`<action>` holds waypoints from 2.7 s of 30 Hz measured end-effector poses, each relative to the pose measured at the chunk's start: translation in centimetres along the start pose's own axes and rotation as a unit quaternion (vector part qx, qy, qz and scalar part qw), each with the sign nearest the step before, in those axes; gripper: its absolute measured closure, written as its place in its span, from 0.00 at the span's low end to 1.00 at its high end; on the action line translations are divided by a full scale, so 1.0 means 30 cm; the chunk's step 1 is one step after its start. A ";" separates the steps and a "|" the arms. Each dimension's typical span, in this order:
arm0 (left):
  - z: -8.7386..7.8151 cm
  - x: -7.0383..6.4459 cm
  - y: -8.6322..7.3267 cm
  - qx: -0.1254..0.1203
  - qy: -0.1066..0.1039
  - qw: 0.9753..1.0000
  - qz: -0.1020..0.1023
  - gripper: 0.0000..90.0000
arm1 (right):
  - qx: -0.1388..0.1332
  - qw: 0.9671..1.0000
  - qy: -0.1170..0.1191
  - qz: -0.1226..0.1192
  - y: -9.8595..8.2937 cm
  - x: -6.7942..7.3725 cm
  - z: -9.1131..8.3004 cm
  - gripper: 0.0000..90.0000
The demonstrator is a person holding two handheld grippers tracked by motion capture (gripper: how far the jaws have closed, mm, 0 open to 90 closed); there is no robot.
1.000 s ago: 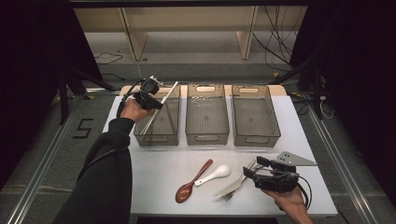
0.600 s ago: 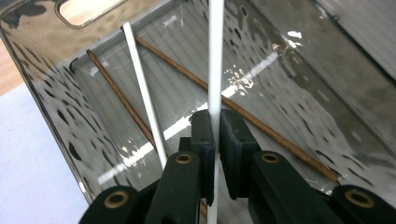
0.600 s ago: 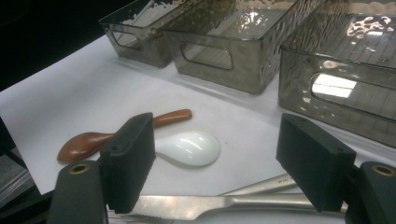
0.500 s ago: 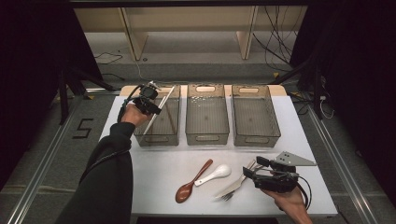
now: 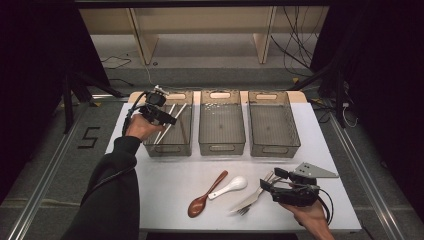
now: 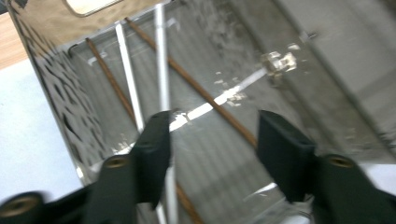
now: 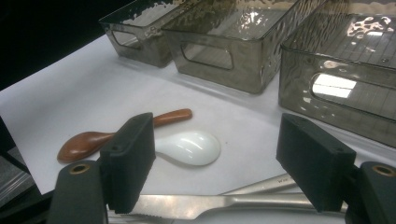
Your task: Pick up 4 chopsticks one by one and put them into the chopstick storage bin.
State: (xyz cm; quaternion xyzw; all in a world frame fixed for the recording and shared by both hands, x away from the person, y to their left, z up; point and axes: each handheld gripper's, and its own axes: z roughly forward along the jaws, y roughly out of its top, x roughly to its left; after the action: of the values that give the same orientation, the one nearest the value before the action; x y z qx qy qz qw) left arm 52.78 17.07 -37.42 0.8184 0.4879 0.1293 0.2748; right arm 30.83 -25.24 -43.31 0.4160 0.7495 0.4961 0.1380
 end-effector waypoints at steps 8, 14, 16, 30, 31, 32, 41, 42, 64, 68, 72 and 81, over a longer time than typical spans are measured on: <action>-0.083 -0.091 -0.054 -0.031 -0.028 0.999 0.009 0.29 | 0.001 1.000 -0.001 -0.001 0.001 0.003 0.001 0.32; -0.122 -0.127 -0.102 -0.042 -0.039 0.998 0.019 0.25 | 0.000 1.000 -0.002 0.000 0.000 0.000 -0.001 0.32; -0.128 -0.144 -0.116 -0.044 -0.043 0.998 0.025 0.25 | 0.000 1.000 -0.002 -0.002 0.001 0.001 0.000 0.32; -0.128 -0.204 -0.196 -0.041 -0.053 0.997 0.040 0.25 | 0.001 1.000 -0.001 -0.003 0.001 0.005 0.003 0.32; -0.129 -0.205 -0.199 -0.044 -0.054 0.997 0.040 0.24 | 0.002 1.000 0.000 -0.002 0.002 0.006 0.003 0.32; -0.132 -0.206 -0.202 -0.043 -0.055 0.997 0.042 0.24 | 0.002 1.000 0.000 -0.002 0.002 0.007 0.003 0.32; -0.147 -0.211 -0.242 -0.051 -0.051 0.997 0.036 0.24 | 0.001 1.000 0.000 -0.003 0.001 0.006 0.003 0.32; -0.149 -0.210 -0.248 -0.050 -0.050 0.997 0.039 0.24 | 0.002 1.000 0.000 -0.002 0.002 0.006 0.003 0.32; -0.170 -0.230 -0.391 -0.108 -0.074 0.991 0.027 0.23 | 0.013 0.999 0.013 -0.028 0.018 0.031 0.024 0.32; -0.156 -0.225 -0.436 -0.125 -0.089 0.988 0.012 0.22 | 0.026 0.998 0.024 -0.050 0.037 0.045 0.038 0.32; -0.147 -0.225 -0.478 -0.135 -0.097 0.986 0.011 0.22 | 0.040 0.995 0.038 -0.077 0.063 0.063 0.054 0.32; -0.164 -0.228 -0.556 -0.170 -0.092 0.981 0.012 0.21 | 0.074 0.989 0.053 -0.113 0.108 0.090 0.107 0.31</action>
State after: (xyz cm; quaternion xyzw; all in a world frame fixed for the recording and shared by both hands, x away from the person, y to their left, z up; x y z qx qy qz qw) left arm 34.93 18.94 -42.62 0.7741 0.4212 0.1378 0.4521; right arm 32.74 -20.64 -41.49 0.3107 0.8327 0.4419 0.1216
